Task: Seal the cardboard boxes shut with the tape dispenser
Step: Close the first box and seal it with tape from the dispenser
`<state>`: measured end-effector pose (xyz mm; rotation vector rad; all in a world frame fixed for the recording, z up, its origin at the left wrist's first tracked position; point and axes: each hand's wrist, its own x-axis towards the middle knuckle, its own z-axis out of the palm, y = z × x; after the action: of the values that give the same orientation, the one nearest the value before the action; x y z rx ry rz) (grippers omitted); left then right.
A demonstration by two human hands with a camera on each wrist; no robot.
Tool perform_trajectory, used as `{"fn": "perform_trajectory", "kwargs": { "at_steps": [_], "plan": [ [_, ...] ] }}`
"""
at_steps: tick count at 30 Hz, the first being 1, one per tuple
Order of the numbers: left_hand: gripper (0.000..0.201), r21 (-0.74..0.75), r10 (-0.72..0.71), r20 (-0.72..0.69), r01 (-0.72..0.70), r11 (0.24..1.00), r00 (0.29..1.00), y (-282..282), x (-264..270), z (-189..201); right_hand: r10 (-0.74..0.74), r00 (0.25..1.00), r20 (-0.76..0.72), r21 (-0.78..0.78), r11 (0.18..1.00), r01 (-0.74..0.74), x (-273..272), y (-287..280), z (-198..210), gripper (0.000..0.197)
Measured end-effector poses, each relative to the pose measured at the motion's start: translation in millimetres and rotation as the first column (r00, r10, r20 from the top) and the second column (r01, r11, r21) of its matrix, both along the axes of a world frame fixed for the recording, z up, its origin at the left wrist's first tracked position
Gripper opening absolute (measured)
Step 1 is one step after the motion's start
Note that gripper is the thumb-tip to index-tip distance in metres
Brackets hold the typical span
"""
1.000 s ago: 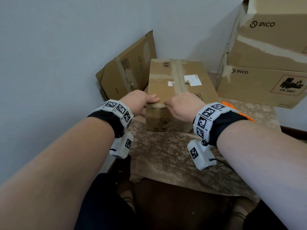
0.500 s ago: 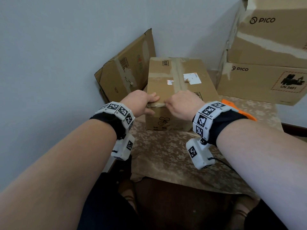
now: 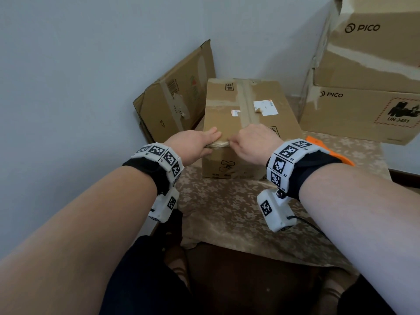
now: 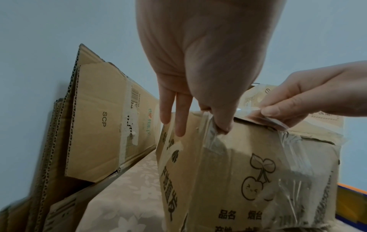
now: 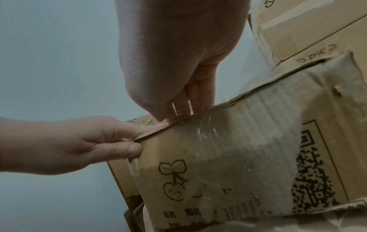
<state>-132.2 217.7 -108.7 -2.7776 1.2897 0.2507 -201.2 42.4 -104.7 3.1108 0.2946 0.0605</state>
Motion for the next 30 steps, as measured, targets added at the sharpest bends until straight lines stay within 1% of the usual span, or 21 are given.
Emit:
{"fn": "perform_trajectory", "kwargs": {
  "at_steps": [3, 8, 10, 12, 13, 21, 23, 25, 27, 30],
  "plan": [
    [0.061, 0.044, 0.004, 0.030, -0.006, 0.999, 1.000, -1, -5, 2, -0.012, 1.000, -0.007, 0.000, 1.000, 0.012, -1, 1, 1, 0.043],
    [0.068, 0.097, 0.040, 0.185, -0.059, 0.993, 0.982, -9, -19, 2, -0.019, 1.000, 0.004, 0.012, 1.000, 0.019, -6, 3, 3, 0.041],
    [0.061, 0.064, 0.052, 0.236, -0.069, 0.996, 0.970, -14, -23, -1, -0.023, 1.000, -0.003, 0.017, 1.000, 0.023, -7, 3, 2, 0.041],
    [0.047, 0.028, 0.046, 0.275, -0.056, 0.998, 0.960, -19, -26, -1, -0.026, 1.000, -0.009, 0.016, 1.000, 0.026, -8, 3, 2, 0.041],
    [0.043, 0.024, 0.043, 0.276, -0.052, 0.998, 0.960, -21, -27, 0, -0.025, 1.000, -0.009, 0.013, 1.000, 0.025, -7, 3, 1, 0.041],
    [0.039, 0.151, 0.070, 0.169, -0.096, 0.984, 0.983, -28, -30, 15, -0.018, 1.000, -0.005, 0.001, 1.000, 0.018, -8, 5, -1, 0.037],
    [0.042, 0.168, 0.059, 0.143, -0.083, 0.982, 0.988, -27, -29, 18, -0.021, 1.000, -0.005, -0.001, 1.000, 0.021, -9, 5, 0, 0.037],
    [0.051, 0.177, 0.052, 0.079, -0.065, 0.982, 0.996, -22, -24, 21, -0.023, 0.999, -0.026, -0.008, 1.000, 0.023, -10, 6, 2, 0.034],
    [0.058, 0.139, 0.069, -0.019, -0.066, 0.988, 0.997, -14, -16, 22, -0.017, 0.998, -0.055, -0.012, 1.000, 0.016, -11, 8, 5, 0.031],
    [0.062, -0.003, 0.085, -0.128, -0.087, 0.996, 0.988, 3, -8, 20, 0.003, 0.999, -0.041, -0.023, 1.000, -0.004, -8, 14, 5, 0.032]
  ]
}}
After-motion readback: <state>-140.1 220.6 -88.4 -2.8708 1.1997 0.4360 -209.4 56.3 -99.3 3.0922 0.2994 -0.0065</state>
